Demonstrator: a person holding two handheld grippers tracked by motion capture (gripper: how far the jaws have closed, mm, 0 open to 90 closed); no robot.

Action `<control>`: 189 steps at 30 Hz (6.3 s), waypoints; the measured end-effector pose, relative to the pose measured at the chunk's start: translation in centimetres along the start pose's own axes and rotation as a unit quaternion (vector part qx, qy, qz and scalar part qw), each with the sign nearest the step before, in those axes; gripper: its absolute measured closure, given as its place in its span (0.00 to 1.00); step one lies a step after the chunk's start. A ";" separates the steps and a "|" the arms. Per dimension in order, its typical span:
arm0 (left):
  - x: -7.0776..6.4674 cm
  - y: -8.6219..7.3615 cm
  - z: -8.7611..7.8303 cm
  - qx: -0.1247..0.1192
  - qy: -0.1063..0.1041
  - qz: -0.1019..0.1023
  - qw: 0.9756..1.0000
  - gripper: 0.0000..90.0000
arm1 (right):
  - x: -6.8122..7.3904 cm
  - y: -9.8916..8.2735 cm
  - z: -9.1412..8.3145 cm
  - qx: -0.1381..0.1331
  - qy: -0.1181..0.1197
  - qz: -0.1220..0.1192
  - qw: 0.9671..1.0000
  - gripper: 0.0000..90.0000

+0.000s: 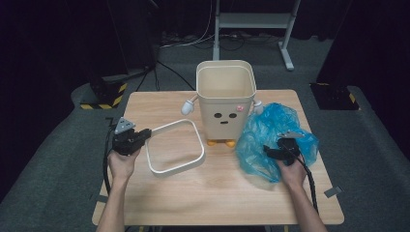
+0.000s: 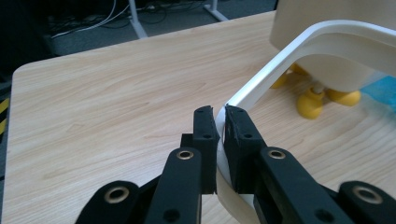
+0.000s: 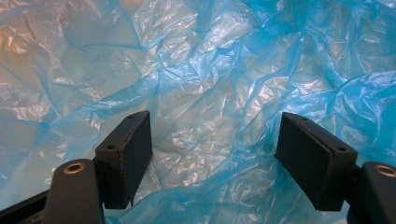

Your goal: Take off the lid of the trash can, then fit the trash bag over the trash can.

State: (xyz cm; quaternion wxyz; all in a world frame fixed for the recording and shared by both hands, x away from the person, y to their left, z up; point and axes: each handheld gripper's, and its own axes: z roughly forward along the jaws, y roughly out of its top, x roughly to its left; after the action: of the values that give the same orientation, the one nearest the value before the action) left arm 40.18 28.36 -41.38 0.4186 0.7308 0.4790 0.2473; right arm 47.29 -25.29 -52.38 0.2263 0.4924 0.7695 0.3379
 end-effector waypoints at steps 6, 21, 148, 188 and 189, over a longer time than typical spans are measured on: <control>0.6 -1.1 0.6 0.001 0.014 -0.014 1.000 0.93 | 0.0 0.0 0.0 0.000 0.000 0.000 1.000 0.30; 1.2 -2.5 2.1 0.003 0.041 -0.028 0.999 0.93 | 0.0 0.0 0.0 0.000 0.000 0.000 1.000 0.30; 2.5 -6.3 11.2 0.080 0.102 -0.051 0.990 0.38 | -2.8 4.1 1.2 -0.032 -0.055 0.094 0.994 0.14; 2.4 -6.3 11.3 0.080 0.104 -0.053 0.990 0.38 | -3.3 5.4 5.8 0.013 -0.072 0.067 0.995 0.27; 2.4 -6.3 11.3 0.080 0.104 -0.053 0.990 0.38 | -3.3 5.4 5.7 0.012 -0.071 0.068 0.995 0.32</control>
State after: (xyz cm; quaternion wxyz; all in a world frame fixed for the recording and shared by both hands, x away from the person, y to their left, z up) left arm 46.69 27.52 -52.73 0.3191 0.7060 0.5761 0.2604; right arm 55.79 -25.08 -52.16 0.2507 0.5688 0.7203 0.3078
